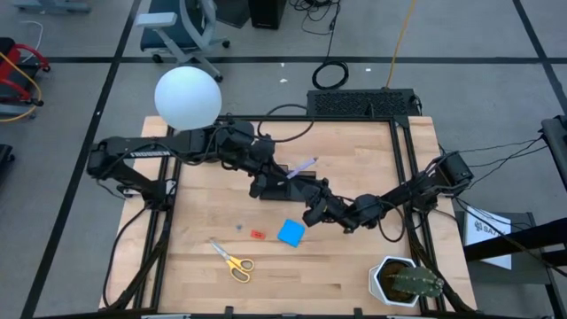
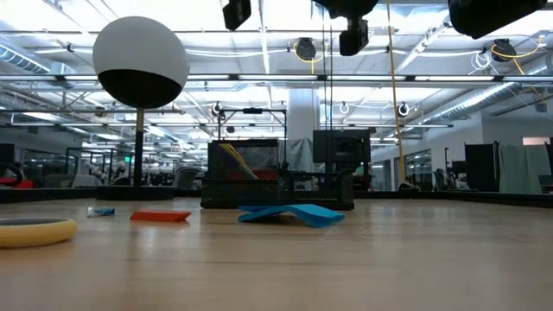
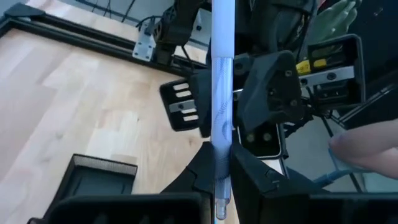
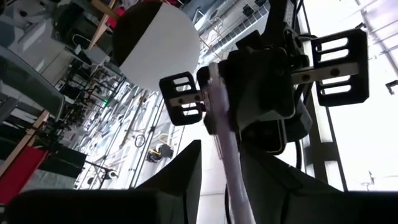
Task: Pick and place office supplies into organizer
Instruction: Put the white pen into the desk organizer
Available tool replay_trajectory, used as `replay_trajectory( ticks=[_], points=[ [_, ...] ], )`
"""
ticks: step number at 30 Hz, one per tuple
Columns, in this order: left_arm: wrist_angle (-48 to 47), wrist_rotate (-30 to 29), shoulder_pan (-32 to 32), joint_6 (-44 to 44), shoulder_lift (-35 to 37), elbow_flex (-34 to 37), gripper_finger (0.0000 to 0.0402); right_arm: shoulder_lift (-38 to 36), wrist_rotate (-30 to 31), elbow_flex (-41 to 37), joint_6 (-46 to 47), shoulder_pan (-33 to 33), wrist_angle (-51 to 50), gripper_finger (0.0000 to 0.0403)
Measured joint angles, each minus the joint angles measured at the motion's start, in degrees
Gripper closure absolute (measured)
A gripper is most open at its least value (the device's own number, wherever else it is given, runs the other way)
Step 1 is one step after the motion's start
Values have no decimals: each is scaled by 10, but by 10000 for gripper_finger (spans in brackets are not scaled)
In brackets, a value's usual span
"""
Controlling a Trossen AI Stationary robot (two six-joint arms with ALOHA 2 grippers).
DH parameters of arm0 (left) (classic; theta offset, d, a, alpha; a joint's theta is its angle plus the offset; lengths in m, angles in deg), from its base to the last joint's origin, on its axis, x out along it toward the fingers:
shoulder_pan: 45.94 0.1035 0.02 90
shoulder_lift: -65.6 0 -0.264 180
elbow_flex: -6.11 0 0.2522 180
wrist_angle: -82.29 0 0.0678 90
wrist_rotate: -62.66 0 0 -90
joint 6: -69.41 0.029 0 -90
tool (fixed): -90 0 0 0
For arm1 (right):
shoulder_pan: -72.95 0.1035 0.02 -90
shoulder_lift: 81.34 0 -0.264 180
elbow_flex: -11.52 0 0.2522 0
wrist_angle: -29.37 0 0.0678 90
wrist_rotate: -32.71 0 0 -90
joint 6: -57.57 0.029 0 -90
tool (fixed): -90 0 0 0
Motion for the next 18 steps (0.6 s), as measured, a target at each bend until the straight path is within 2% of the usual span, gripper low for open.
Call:
replay_trajectory(
  ticks=[7,18],
  points=[
    [9,6,-5,-5,-5,0,374,0,1,0,-2,-9,4,303],
    [25,1,-22,-9,-14,0,374,-1,-33,0,-11,-11,6,303]
  ],
)
